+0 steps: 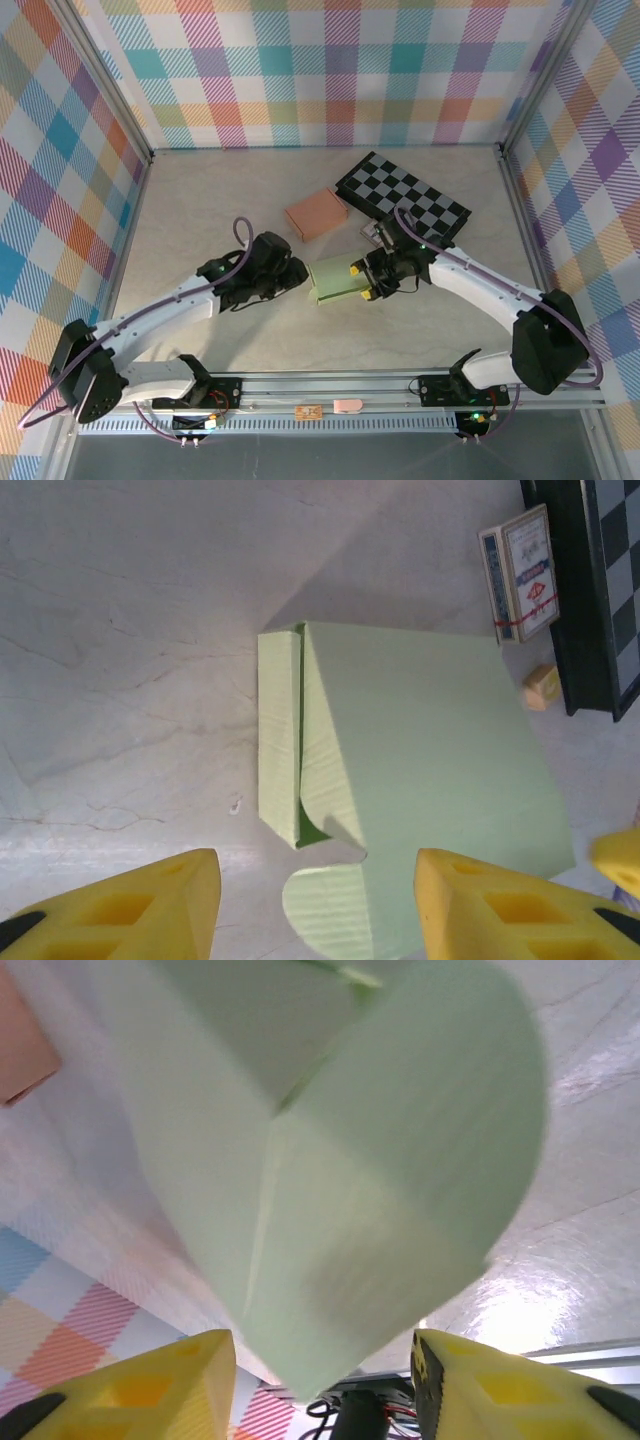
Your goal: Fold the paper box
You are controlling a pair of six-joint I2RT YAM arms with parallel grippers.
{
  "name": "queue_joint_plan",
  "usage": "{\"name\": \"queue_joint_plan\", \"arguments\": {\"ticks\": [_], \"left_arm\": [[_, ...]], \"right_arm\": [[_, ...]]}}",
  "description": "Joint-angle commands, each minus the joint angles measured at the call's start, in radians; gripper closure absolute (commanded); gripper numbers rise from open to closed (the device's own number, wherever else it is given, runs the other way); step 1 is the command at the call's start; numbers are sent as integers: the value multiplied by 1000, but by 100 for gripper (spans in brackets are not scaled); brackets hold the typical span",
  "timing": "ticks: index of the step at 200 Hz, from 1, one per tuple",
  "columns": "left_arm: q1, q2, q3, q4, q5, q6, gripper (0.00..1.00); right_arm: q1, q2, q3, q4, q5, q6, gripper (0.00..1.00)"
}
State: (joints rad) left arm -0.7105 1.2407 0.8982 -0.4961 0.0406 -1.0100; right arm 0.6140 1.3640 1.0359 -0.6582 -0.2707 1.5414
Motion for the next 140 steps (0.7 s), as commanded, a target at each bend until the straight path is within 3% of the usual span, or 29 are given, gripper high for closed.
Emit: {"name": "queue_joint_plan", "arguments": {"ticks": [1, 24, 38, 78, 140], "left_arm": [[53, 42, 49, -35, 131, -5, 46], [83, 105, 96, -55, 185, 28, 45], [96, 140, 122, -53, 209, 46, 45], [137, 280, 148, -32, 317, 97, 43], [163, 415, 162, 66, 378, 119, 42]], "right_arm": [[-19, -35, 125, -186, 6, -230, 45], [-51, -48, 197, -287, -4, -436, 41], [-98, -32, 227, -318, -35, -598, 44], [-199, 211, 331, -439, -81, -1020, 47], [-221, 437, 433, -429, -131, -1143, 44]]}}
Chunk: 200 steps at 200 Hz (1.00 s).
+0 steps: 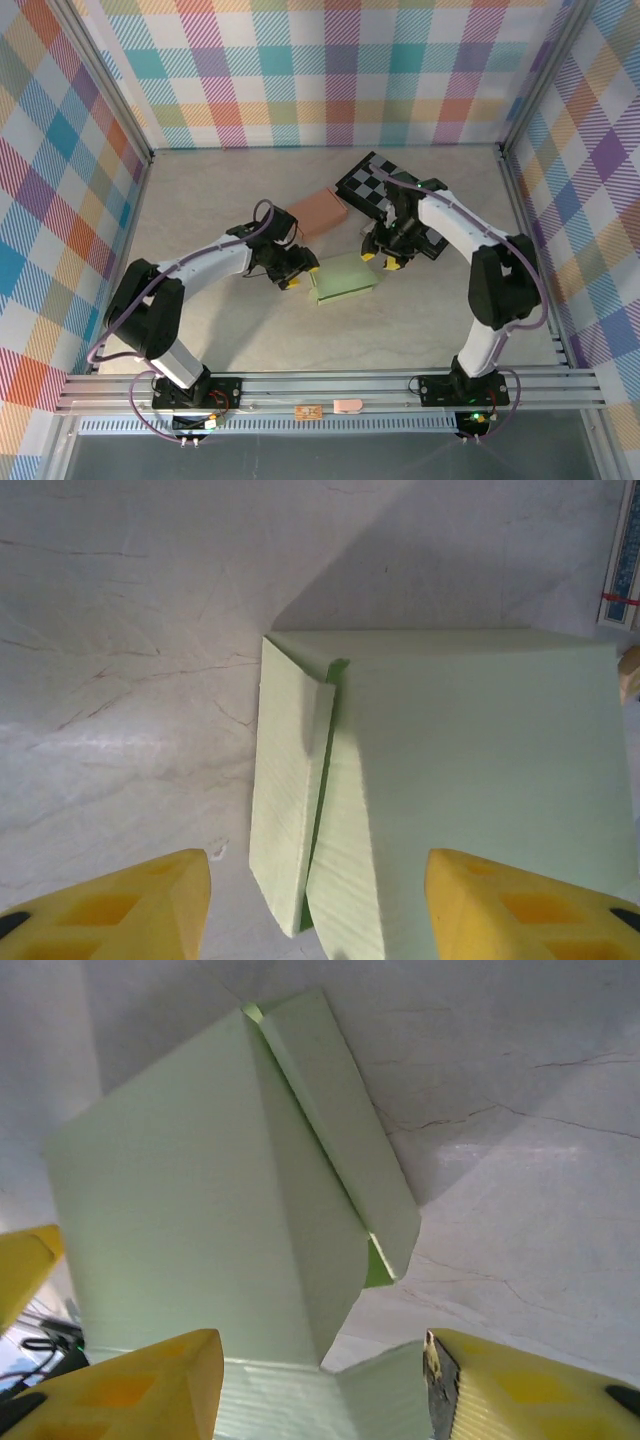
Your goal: Fold the paper box
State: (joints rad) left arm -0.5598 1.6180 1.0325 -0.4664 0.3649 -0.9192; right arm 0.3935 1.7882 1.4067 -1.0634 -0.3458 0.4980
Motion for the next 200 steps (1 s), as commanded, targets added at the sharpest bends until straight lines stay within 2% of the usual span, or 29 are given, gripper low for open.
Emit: {"name": "queue_joint_plan", "arguments": {"ticks": [1, 69, 148, 200], "left_arm": [[12, 40, 28, 37, 55, 28, 42], [12, 95, 20, 78, 80, 32, 48], [12, 105, 5, 108, 84, 37, 66], [12, 104, -16, 105, 77, 46, 68]], "right_arm": [[-2, 15, 64, -22, -57, -99, 44], [-1, 75, 22, 11, -68, -108, 53], [-1, 105, -16, 22, -30, -118, 60], [-1, 131, -48, 52, -5, -115, 65]]}}
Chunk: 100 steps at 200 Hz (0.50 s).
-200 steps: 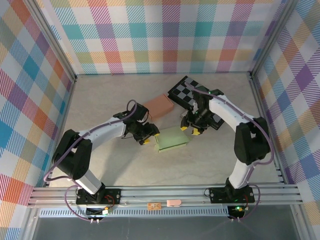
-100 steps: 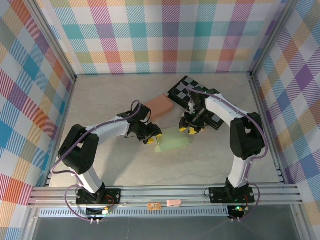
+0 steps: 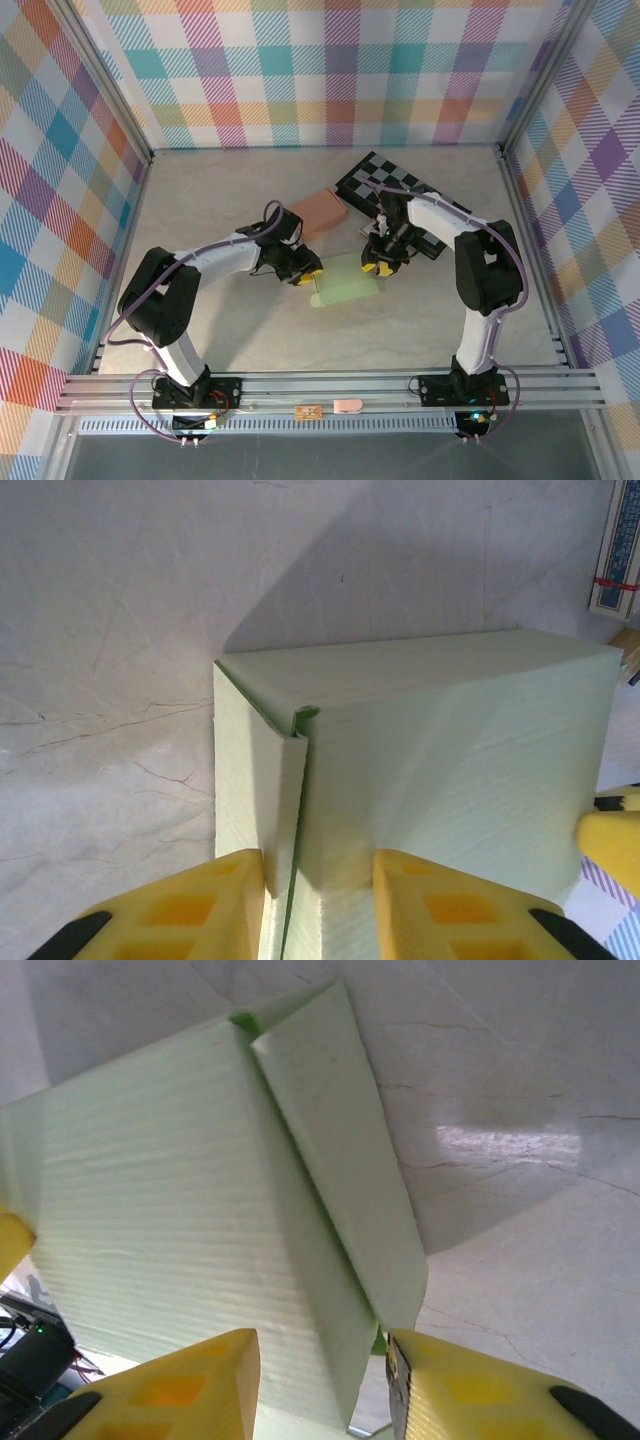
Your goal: Fold the paper box
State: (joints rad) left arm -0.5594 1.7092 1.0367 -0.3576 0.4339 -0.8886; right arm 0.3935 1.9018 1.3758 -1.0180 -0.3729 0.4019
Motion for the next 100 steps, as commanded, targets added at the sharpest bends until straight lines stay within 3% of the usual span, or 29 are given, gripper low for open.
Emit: {"name": "queue_joint_plan", "arguments": {"ticks": [1, 100], "left_arm": [[12, 13, -21, -4, 8, 17, 68], [12, -18, -13, -14, 13, 59, 68]], "right_arm": [[-1, 17, -18, 6, 23, -19, 65], [-1, 23, -35, 22, 57, -26, 71]]}}
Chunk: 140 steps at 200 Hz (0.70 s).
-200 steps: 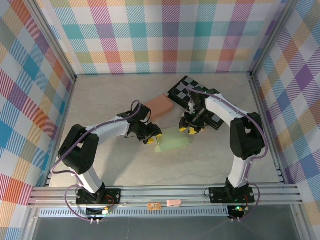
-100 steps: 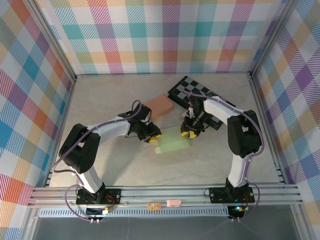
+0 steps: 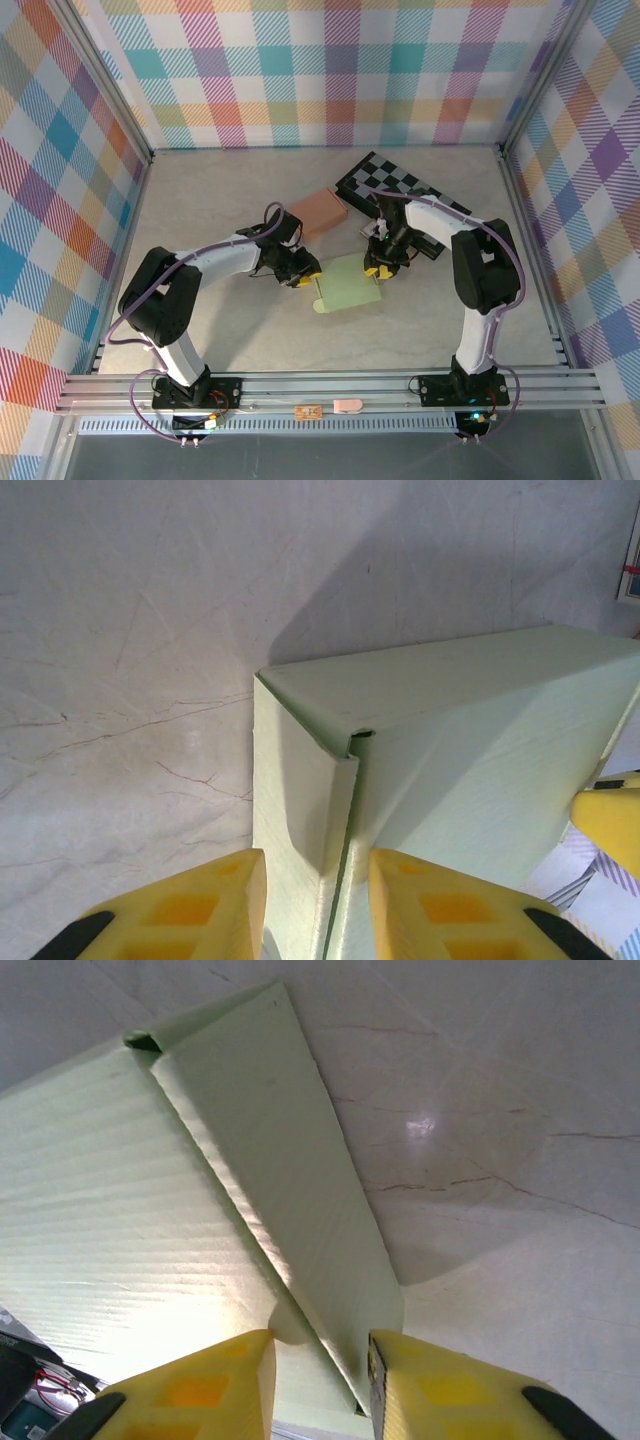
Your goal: Fold the paper box
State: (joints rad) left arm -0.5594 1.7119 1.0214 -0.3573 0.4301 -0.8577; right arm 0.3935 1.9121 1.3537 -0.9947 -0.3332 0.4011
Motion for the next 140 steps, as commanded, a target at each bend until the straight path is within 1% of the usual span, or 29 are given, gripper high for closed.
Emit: {"name": "queue_joint_plan", "arguments": {"ticks": [1, 46, 61, 68, 85, 100, 119, 140], "left_arm": [[12, -22, 2, -14, 18, 29, 68], [10, -46, -21, 22, 58, 10, 67], [7, -44, -19, 24, 67, 6, 67], [5, -45, -19, 18, 68, 6, 67], [1, -52, -20, -2, 64, 11, 67], [1, -68, -29, -14, 56, 16, 67], [0, -67, -38, -14, 61, 22, 66], [-3, -47, -45, 1, 68, 23, 66]], "right_arm": [[-1, 12, -13, -2, 16, -26, 71], [-1, -6, -16, 6, -10, -16, 71], [-1, -17, -12, 2, -15, -14, 70], [-1, -23, -9, -2, -14, -13, 68], [-2, -47, -10, -5, 9, -11, 59], [-3, -71, -19, 0, 29, -16, 54], [-7, -81, -36, 17, 20, -25, 51], [-7, -55, -45, 28, 4, -27, 52]]}}
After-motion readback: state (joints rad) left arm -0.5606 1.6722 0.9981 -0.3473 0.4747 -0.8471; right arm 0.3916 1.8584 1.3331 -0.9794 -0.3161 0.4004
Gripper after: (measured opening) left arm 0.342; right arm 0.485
